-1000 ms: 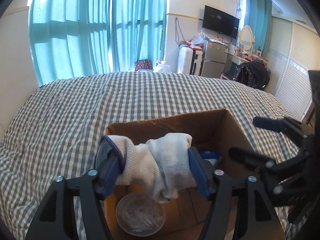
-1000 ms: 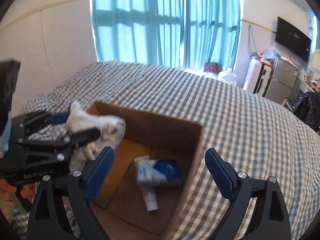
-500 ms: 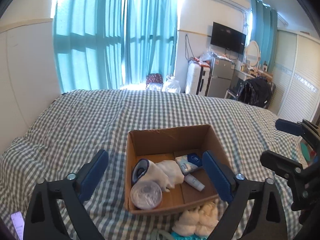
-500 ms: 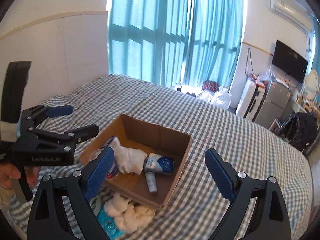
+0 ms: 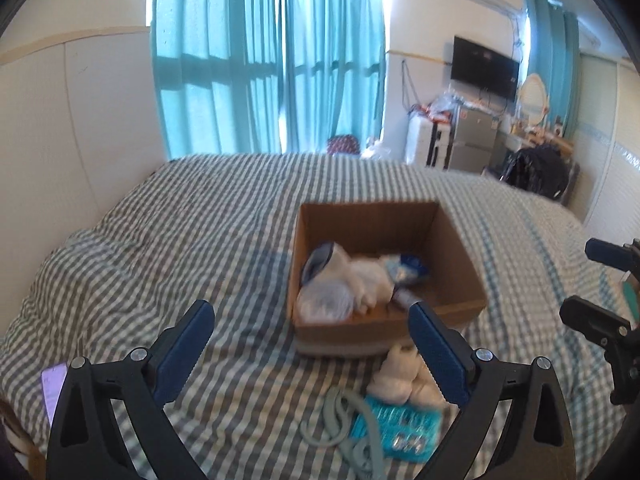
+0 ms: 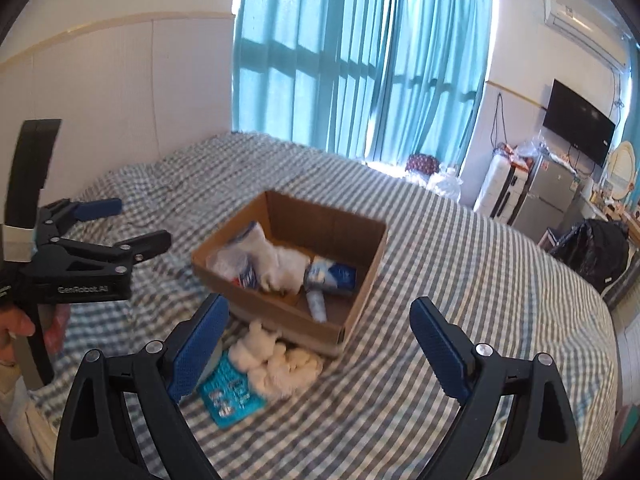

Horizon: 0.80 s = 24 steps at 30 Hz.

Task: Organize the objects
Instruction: 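Grasp the green hanger with the left tool while the right grasps the lace cloth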

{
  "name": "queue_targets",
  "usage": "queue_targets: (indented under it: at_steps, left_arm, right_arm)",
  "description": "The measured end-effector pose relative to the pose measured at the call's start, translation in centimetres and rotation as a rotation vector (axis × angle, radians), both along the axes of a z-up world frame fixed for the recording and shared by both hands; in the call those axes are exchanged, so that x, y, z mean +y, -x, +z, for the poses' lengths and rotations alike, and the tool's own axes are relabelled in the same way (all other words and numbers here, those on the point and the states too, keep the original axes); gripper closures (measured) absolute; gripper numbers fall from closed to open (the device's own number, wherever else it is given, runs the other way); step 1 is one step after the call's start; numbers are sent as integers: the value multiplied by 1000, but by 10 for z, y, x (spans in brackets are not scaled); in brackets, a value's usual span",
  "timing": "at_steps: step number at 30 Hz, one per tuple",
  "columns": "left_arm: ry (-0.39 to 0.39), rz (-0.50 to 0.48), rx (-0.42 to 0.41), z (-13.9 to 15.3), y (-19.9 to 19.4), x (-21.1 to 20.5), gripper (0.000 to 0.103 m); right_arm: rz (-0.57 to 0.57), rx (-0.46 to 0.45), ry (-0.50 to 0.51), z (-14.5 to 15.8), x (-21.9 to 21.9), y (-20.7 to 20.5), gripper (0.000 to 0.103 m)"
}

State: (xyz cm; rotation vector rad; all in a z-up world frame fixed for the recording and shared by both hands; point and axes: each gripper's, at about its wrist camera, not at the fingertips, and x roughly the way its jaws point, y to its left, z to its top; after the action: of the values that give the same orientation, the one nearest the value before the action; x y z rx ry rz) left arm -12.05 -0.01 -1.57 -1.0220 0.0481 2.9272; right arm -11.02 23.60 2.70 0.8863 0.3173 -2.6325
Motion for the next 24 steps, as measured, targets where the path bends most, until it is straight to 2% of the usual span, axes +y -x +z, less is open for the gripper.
queue_targets:
  at_steps: [6, 14, 16, 18, 20, 23, 24]
  left_arm:
    - [56, 3, -68, -59, -9, 14, 3]
    - [41, -17, -226, -137, 3, 28, 3]
    - [43, -15, -244, -148, 6, 27, 5]
    - [55, -8, -254, -157, 10, 24, 16]
    - [39, 0, -263, -162, 12, 18, 19]
    - [-3, -14, -269, -165, 12, 11, 19]
    - [-2, -18, -271, -166, 12, 10, 20]
  right_arm:
    - [-18, -120, 40, -65, 4, 8, 10]
    - [-21, -236, 44, -128, 1, 26, 10]
    - [-14, -274, 37, -141, -2, 33, 10]
    - [-2, -302, 15, -153, -7, 38, 11]
    - [13, -337, 18, -163, -13, 45, 11]
    - [24, -382, 16, -176, -22, 55, 19]
    - [24, -390, 4, -180, -24, 58, 27]
